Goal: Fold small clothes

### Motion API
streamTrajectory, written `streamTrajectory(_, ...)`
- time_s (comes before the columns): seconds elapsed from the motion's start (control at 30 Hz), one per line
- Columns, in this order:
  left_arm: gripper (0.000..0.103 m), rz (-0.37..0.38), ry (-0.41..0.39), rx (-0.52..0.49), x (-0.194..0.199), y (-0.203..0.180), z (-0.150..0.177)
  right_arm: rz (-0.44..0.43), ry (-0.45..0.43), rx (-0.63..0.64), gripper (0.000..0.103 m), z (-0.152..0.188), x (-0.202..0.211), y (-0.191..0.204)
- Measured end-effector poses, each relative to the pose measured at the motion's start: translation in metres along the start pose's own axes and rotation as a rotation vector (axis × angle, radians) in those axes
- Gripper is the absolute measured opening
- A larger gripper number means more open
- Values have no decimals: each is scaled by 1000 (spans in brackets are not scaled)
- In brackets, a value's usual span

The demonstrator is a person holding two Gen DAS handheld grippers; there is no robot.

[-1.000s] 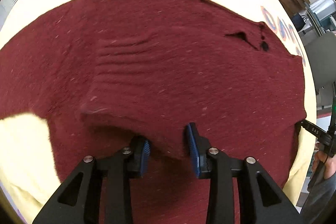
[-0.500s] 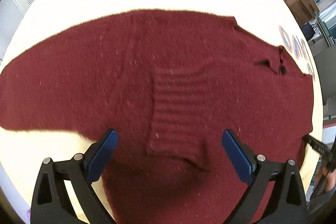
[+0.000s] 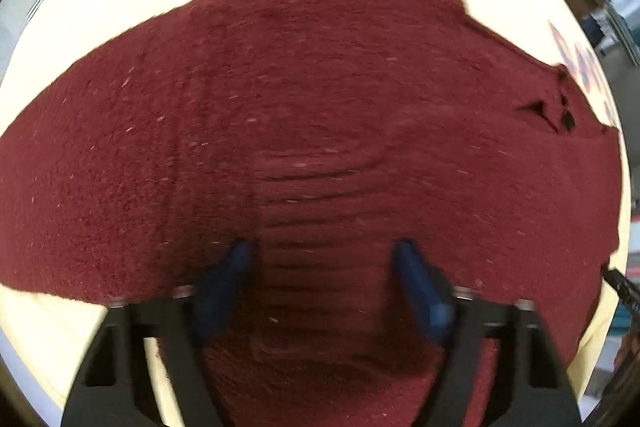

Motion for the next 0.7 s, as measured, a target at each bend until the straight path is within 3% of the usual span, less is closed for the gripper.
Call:
streamTrajectory(0.13,17,29,-3,-33,2,-14,3,-15,-8,-22,65,-1,2,-2)
streamTrajectory(0.27,14,18,-23,-60,7,-22,-1,-32,-24,-9,65,-9,4,-2)
streamTrajectory(0.43,13,-13,-116,-103,39,-24,-23,-19,-47,-4,65,-28,11,3)
streamTrajectory(0.6,13,-45,-209,-88,57,-10,-42,-69,-84,-25,65,-59,8,17)
streamTrajectory(0.7,13,-58,-205,-80,43,-3,-34,-124,-76,-41,65,-80,-5,29)
Point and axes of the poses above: each gripper's, at about its wrist camera, not at the fingertips, and x roughly against the way its jaws point, y to its left, z to its underside, the point moved 10 cm from there along -x, roughly the way its jaws point, and after that the axes turned 3 degrees about -z, right-handed, at the moved point
